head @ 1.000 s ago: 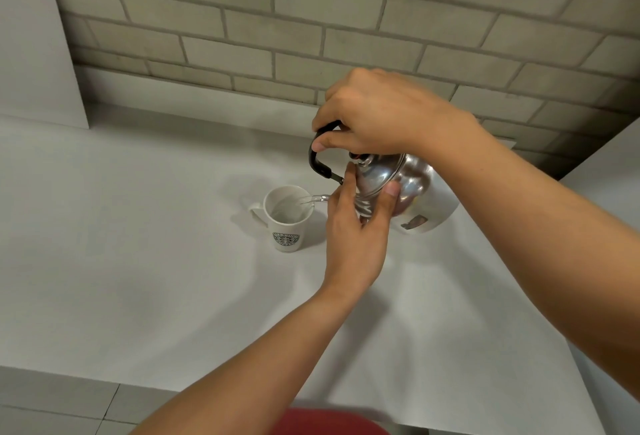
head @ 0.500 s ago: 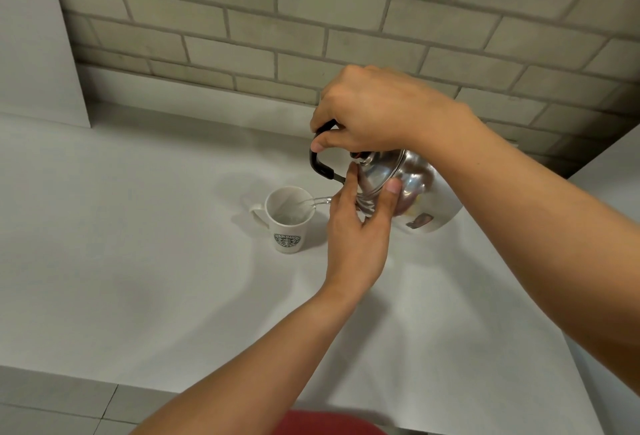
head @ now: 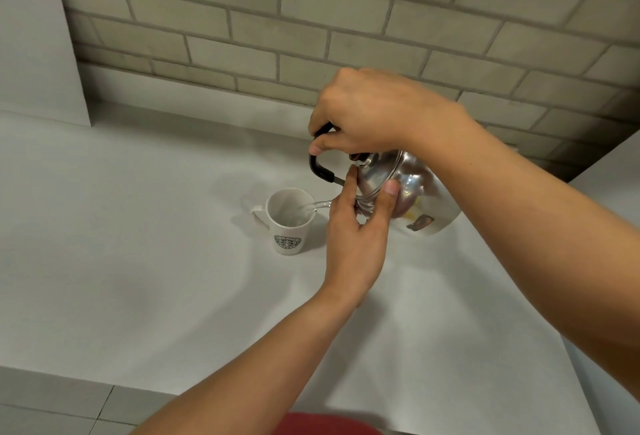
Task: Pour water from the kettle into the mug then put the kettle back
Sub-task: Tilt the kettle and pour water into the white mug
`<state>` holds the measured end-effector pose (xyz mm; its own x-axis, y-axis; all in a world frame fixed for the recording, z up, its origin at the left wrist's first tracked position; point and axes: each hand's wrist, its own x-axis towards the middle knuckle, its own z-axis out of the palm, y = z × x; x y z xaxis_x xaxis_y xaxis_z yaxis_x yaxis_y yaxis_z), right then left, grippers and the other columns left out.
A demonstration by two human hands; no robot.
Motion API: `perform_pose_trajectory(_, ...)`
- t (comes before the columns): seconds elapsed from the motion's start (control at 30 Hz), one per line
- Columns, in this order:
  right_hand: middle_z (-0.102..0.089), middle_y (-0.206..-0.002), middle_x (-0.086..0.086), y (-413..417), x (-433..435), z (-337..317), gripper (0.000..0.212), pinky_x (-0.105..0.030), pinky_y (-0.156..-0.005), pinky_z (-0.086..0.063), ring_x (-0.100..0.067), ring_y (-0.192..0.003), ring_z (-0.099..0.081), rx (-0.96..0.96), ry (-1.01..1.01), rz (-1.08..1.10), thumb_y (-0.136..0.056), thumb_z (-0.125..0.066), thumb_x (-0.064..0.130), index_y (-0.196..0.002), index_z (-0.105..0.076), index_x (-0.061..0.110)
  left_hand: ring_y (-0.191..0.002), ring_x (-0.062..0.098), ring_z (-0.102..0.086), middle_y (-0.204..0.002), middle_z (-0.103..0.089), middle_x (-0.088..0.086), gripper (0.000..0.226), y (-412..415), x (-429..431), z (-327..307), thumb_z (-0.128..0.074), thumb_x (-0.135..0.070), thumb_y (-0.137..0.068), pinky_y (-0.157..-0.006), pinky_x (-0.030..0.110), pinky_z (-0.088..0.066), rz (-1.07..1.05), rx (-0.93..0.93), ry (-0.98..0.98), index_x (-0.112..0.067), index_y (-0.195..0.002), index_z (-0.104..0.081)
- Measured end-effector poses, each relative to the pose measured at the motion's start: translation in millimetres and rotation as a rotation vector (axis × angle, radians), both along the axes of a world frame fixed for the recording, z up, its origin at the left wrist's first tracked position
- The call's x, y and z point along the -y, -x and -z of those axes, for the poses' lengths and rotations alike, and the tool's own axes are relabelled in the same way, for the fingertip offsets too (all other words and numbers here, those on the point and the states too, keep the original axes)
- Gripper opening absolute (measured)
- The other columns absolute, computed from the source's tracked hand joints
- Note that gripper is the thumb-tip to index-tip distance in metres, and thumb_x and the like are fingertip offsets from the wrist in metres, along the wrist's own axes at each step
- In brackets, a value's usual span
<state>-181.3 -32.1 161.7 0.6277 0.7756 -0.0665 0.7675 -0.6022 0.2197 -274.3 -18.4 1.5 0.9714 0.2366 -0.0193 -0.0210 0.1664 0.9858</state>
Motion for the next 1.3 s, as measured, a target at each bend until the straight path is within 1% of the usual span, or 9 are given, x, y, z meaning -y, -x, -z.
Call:
perform_pose_trajectory(0.17,-0.065,-0.084,0.000,-2,-4,0,0.028,-0.044,-0.070,-0.058,-0.034,-0.090,-0.067,0.017,0.019,-0.015,-0.096,-0.066,0.050,-0.104,-0.079,0.026,-0.132,0.001,-0.057,-0.139,-0.065,-0.016,0.063,1,-2,-4,-0.064,-0.070,-0.089,-0.117,0.036,-0.041,0.007,0.001,0.013,-0.057,-0.147,-0.043)
perform_pose_trajectory(0.3,-0.067,-0.084,-0.002,-2,-9,-1,0.029,-0.046,-0.071,-0.059,-0.034,-0.087,-0.067,0.025,0.037,-0.011,-0.095,-0.067,0.051,-0.100,-0.078,0.024,-0.130,-0.002,-0.058,-0.138,-0.065,-0.019,0.043,2,-4,-8,-0.063,-0.069,-0.090,-0.116,0.035,-0.042,0.009,-0.005,0.010,-0.072,-0.128,-0.044)
perform_pose_trajectory(0.5,-0.068,-0.081,-0.004,-3,-14,-3,0.030,-0.047,-0.071,-0.061,-0.034,-0.082,-0.066,0.029,0.053,-0.010,-0.095,-0.068,0.050,-0.095,-0.078,0.022,-0.132,0.000,-0.058,-0.139,-0.066,-0.018,0.061,3,-7,-10,-0.064,-0.064,-0.093,-0.117,0.037,-0.041,0.005,0.018,0.044,-0.050,-0.150,-0.045)
perform_pose_trajectory(0.7,-0.059,-0.080,-0.001,-4,-18,0,0.030,-0.042,-0.068,-0.058,-0.035,-0.085,-0.066,0.035,0.065,-0.002,-0.095,-0.067,0.052,-0.101,-0.079,0.025,-0.133,0.001,-0.057,-0.140,-0.065,-0.020,0.064,4,-9,-8,-0.064,-0.065,-0.092,-0.118,0.039,-0.041,0.003,0.012,0.055,-0.048,-0.151,-0.046)
perform_pose_trajectory(0.8,-0.064,-0.084,-0.003,-4,-18,2,0.031,-0.040,-0.067,-0.056,-0.036,-0.085,-0.067,0.043,0.073,-0.003,-0.095,-0.067,0.052,-0.102,-0.079,0.025,-0.132,-0.002,-0.057,-0.139,-0.065,-0.024,0.067,3,-9,-6,-0.064,-0.066,-0.091,-0.118,0.037,-0.041,-0.004,0.013,0.062,-0.046,-0.152,-0.045)
perform_pose_trajectory(0.9,-0.068,-0.087,-0.006,-2,-19,2,0.032,-0.038,-0.066,-0.054,-0.037,-0.086,-0.067,0.052,0.075,-0.004,-0.095,-0.068,0.052,-0.102,-0.079,0.023,-0.132,-0.001,-0.058,-0.139,-0.064,-0.024,0.062,4,-9,-5,-0.065,-0.065,-0.091,-0.117,0.038,-0.042,-0.005,0.017,0.073,-0.051,-0.149,-0.046)
perform_pose_trajectory(1.07,-0.071,-0.092,-0.007,0,-19,2,0.032,-0.044,-0.073,-0.059,-0.038,-0.089,-0.068,0.047,0.073,-0.005,-0.096,-0.066,0.051,-0.101,-0.079,0.022,-0.129,-0.001,-0.060,-0.137,-0.066,-0.022,0.051,3,-11,-4,-0.064,-0.064,-0.092,-0.116,0.038,-0.043,-0.003,0.024,0.062,-0.061,-0.139,-0.046)
perform_pose_trajectory(1.2,-0.065,-0.081,-0.003,-3,-15,5,0.031,-0.046,-0.072,-0.059,-0.035,-0.084,-0.067,0.034,0.029,-0.016,-0.096,-0.066,0.051,-0.098,-0.079,0.022,-0.130,0.000,-0.059,-0.138,-0.067,-0.019,0.055,2,-13,0,-0.064,-0.065,-0.092,-0.116,0.036,-0.042,0.002,0.037,0.014,-0.056,-0.144,-0.047)
perform_pose_trajectory(1.3,-0.068,-0.086,-0.003,-8,-2,12,0.031,-0.047,-0.071,-0.059,-0.033,-0.085,-0.067,-0.011,-0.058,0.007,-0.096,-0.065,0.054,-0.100,-0.078,0.026,-0.131,-0.003,-0.056,-0.140,-0.064,-0.018,0.067,-1,-16,9,-0.066,-0.065,-0.092,-0.115,0.031,-0.041,0.027,0.022,-0.047,-0.048,-0.152,-0.043)
